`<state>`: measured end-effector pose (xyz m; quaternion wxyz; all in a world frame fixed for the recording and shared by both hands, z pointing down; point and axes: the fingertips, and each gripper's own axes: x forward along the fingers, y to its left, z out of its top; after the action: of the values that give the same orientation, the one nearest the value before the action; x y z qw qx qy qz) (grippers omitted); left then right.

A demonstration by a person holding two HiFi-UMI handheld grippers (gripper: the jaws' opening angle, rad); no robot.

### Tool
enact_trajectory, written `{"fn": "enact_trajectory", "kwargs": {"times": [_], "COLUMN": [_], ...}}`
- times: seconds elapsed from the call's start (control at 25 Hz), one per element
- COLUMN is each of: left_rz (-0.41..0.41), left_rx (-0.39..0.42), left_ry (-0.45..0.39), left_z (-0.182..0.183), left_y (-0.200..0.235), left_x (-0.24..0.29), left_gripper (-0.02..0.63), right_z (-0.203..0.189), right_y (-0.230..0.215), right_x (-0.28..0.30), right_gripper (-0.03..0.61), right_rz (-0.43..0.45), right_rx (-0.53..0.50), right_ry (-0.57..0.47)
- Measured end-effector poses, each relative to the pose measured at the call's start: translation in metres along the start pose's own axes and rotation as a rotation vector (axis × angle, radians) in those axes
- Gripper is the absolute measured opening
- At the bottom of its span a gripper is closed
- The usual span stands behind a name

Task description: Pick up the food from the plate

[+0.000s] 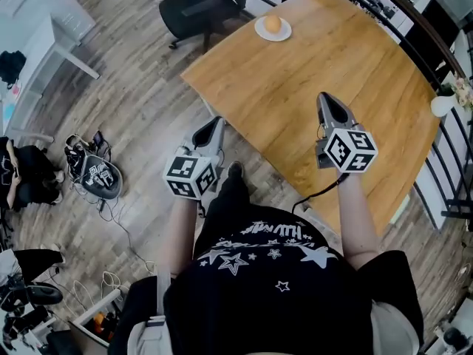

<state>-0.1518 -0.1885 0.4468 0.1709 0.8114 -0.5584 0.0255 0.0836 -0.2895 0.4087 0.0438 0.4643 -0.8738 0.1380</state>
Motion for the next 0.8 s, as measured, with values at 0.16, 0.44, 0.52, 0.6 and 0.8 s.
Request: {"fn": "enact_trajectory", "kwargs": {"times": [0.16, 0.44, 0.52, 0.6, 0.8], "left_rz": [-0.025, -0.063, -0.076, -0.089, -0.127], "left_rx": [0.007, 0.002, 0.006, 0.012, 0.026], "left_ry": [0.000, 0.010, 0.016, 0.022, 0.026], "left_z": [0.021, 0.042, 0.047, 0.052, 0.068], "left_y": [0.026, 0.058, 0.066, 0.073, 0.088], "left_x": [0.025, 0.059, 0.069, 0.081, 0.111], "left_gripper": [0.002, 0.000, 0.002, 0.002, 0.002], "right_z": [0.013, 0.046, 0.054, 0.057, 0.057], "right_y": [-0.002, -0.011, -0.012, -0.012, -0.015], "right_x": [0.035, 0.078, 0.090, 0.102, 0.132], "right_gripper": [0.002, 0.002, 0.002, 0.002, 0.002], "right_rz": [-0.020, -0.055, -0.061, -0.068, -0.099], "right_rx": [-0.001, -0.011, -0.017, -0.022, -0.008], "right_ry": [0.007, -0.016, -0.020, -0.016, 0.001]}}
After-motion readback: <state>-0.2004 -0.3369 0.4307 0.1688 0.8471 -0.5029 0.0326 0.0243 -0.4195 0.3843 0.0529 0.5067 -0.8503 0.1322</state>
